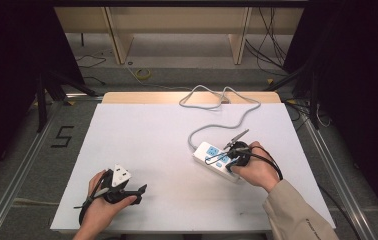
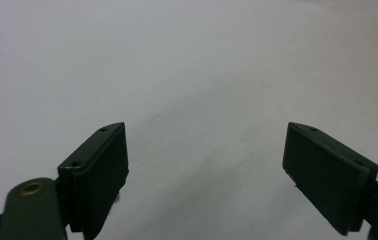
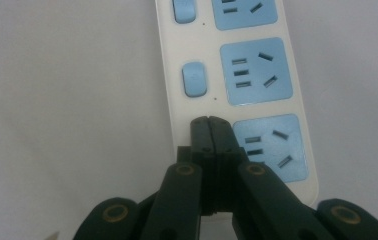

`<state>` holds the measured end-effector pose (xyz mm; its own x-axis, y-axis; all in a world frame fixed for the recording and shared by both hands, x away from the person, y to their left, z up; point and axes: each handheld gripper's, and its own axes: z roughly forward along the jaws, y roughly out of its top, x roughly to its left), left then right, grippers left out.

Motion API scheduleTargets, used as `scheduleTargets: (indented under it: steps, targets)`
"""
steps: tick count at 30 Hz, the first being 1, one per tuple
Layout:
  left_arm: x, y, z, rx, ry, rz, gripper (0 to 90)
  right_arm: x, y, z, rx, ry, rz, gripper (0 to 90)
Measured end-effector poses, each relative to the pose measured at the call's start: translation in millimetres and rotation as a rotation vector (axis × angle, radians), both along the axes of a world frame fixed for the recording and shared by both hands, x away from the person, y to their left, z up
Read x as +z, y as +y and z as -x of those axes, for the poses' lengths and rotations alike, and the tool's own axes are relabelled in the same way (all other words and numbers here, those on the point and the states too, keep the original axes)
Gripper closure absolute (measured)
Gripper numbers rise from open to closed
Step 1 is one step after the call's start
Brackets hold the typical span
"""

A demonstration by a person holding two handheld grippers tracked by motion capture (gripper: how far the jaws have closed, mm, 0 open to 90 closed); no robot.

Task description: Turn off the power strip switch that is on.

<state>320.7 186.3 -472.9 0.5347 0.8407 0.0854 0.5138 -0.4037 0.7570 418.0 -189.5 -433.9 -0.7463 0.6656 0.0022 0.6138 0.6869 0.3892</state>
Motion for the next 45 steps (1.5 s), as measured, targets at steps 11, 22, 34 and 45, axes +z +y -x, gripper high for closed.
scheduleTargets:
  steps: [11, 22, 34, 45]
  targets:
    - [0.0, -0.2, 0.4, 0.000, 0.000, 0.000, 18.1, -1.1, 0.0, 0.0, -0.007, 0.003, -0.003, 90.0]
    - [-0.4, 0.2, -0.1, -0.003, 0.003, -0.002, 18.1, -2.1, -4.6, 0.1, -0.014, 0.005, -0.037, 90.0]
    - [-0.6, -0.8, 0.1, -0.004, 0.004, -0.001, 18.1, -2.1, -5.2, 0.2, -0.017, 0.004, -0.043, 90.0]
    - [-1.1, -0.7, -0.1, -0.004, 0.007, -0.001, 18.1, 1.8, -6.5, 1.3, -0.018, -0.008, -0.039, 90.0]
